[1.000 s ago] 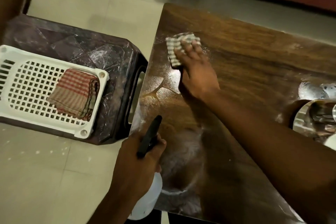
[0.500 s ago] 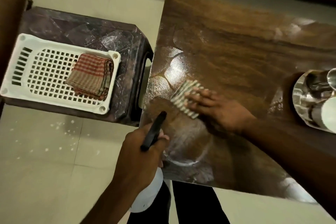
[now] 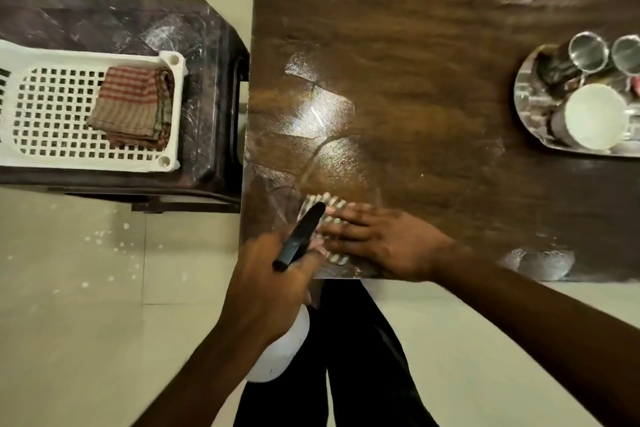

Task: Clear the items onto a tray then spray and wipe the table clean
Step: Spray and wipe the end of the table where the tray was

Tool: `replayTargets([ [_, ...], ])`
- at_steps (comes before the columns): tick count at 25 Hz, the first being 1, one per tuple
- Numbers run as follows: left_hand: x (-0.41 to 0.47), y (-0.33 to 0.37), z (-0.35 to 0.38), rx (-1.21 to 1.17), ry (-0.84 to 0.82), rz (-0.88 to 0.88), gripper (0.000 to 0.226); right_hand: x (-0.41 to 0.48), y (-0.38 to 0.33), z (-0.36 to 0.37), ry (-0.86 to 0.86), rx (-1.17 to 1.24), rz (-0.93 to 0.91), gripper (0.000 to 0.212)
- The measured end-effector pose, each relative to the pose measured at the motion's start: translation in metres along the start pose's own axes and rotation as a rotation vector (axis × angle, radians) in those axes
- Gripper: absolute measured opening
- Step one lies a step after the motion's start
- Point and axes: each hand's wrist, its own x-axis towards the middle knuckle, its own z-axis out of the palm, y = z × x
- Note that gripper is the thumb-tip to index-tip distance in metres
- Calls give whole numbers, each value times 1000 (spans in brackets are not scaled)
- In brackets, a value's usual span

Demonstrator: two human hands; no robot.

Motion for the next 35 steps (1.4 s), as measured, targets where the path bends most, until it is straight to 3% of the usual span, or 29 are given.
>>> replayTargets([
  [2, -4, -8, 3, 11, -20, -26, 24, -20, 19, -2, 90, -11, 267, 56],
  [5, -7, -19, 6, 12, -21, -37, 15, -22, 16, -4, 394, 181, 1007, 66],
  [7, -7, -25, 7, -18, -8, -55, 12, 3, -16, 5, 506, 294, 1291, 69],
  [9, -10, -29, 11, -23, 3, -84, 14, 21, -63, 23, 490, 304, 1223, 71],
  [12, -16, -31, 16, 22, 9, -92, 24, 6, -118, 44, 233, 173, 712, 75],
  [14, -19, -30, 17, 33, -4, -72, 24, -35, -107, 50, 137, 125, 503, 76],
  [16, -21, -30, 16, 36, -31, -45, 21, -77, -97, 54, 174, 141, 656, 73],
  [19, -24, -34, 14, 51, -39, -27, 17, -89, -114, 53, 434, 296, 1333, 72],
  [21, -27, -39, 12, 56, -40, -32, 14, -51, -135, 54, 522, 312, 1520, 73],
  [22, -28, -41, 10, 54, -30, -41, 13, -27, -147, 56, 508, 310, 1494, 74],
  [24, -31, -49, 7, 63, 9, -57, 14, 20, -171, 59, 425, 306, 1276, 77],
  [27, -36, -61, -2, 58, 77, -49, 4, 66, -179, 58, 297, 325, 700, 58],
  [30, -36, -67, -21, -1, 106, -45, 7, 67, -124, 44, 170, 173, 193, 48],
  [32, -35, -70, -32, -39, 114, -70, 9, 59, -74, 25, 141, 137, 187, 51],
  [35, -36, -74, -44, -45, 141, -71, 10, 71, -30, -3, 257, 230, 696, 63],
])
